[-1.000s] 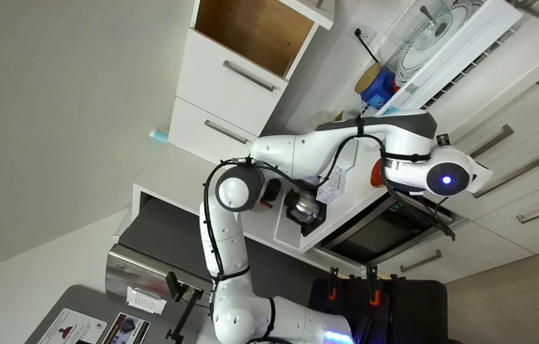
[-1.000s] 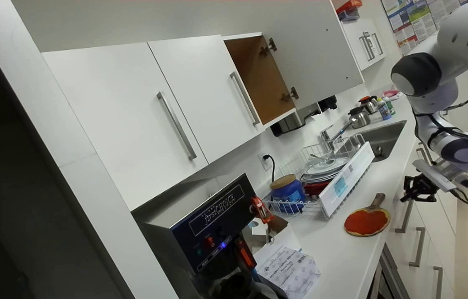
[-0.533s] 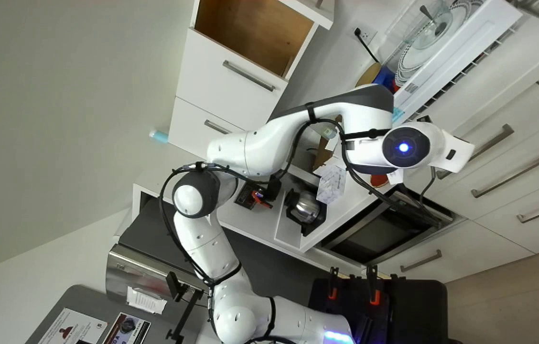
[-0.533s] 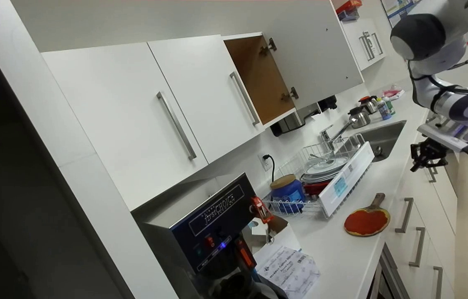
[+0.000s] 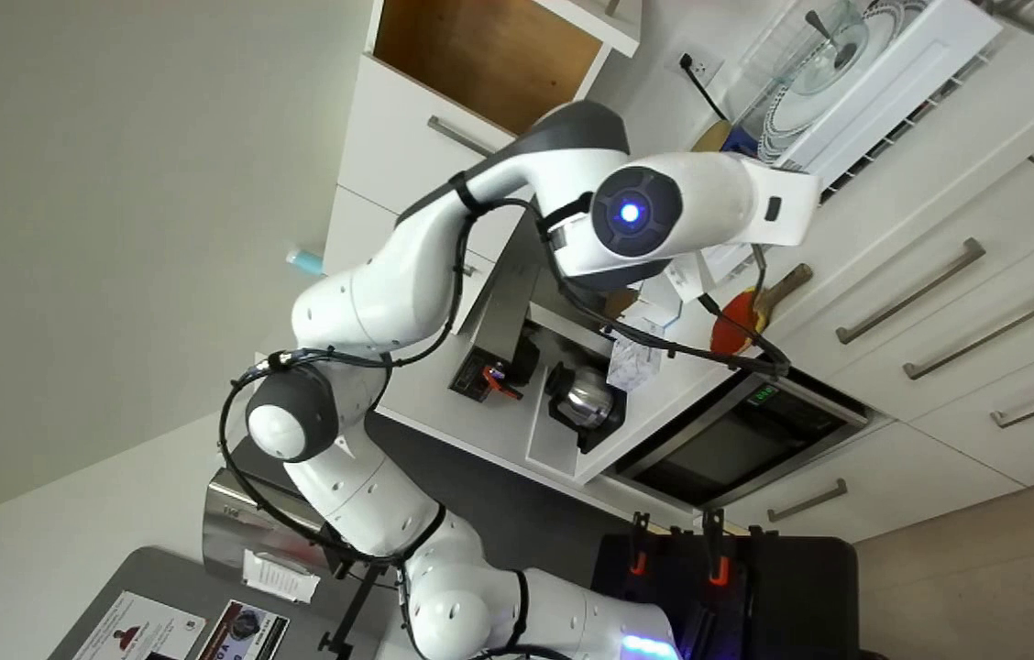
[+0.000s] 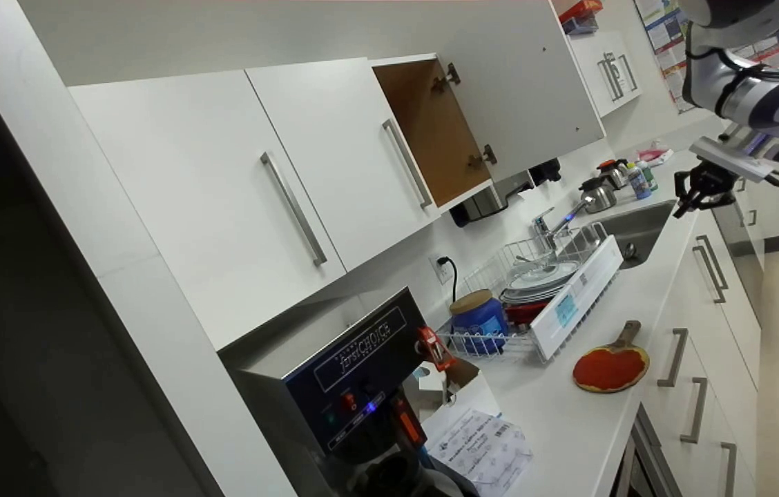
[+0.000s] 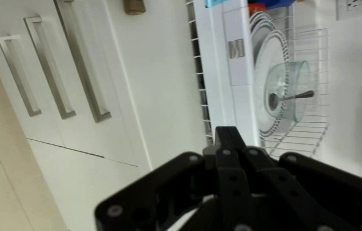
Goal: Remove the blue object from the bottom shelf, put it in the drawer and then close the drawer
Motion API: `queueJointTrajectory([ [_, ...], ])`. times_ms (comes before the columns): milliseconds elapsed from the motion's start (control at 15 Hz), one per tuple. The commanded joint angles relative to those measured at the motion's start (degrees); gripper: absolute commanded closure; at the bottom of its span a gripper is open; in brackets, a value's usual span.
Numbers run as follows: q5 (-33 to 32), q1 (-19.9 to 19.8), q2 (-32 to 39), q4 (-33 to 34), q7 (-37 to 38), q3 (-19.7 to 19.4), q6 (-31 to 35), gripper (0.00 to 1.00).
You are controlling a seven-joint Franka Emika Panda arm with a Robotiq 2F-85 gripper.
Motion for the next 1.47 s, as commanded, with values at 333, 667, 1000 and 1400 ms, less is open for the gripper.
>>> queueJointTrajectory([
  [333, 1.3, -2.5, -12.3, 1.4, -0.6, 0.5, -1.5, 1.00],
  [667, 9.0, -3.2, -13.8, 4.7, -5.5, 0.6, -4.9, 1.00],
  [1000, 10.8, -2.5, -13.2, 5.1, -6.5, 0.3, -4.7, 0.99],
  [1400, 12.7, -2.5, -12.2, 7.2, -6.9, 0.6, -4.7, 1.00],
])
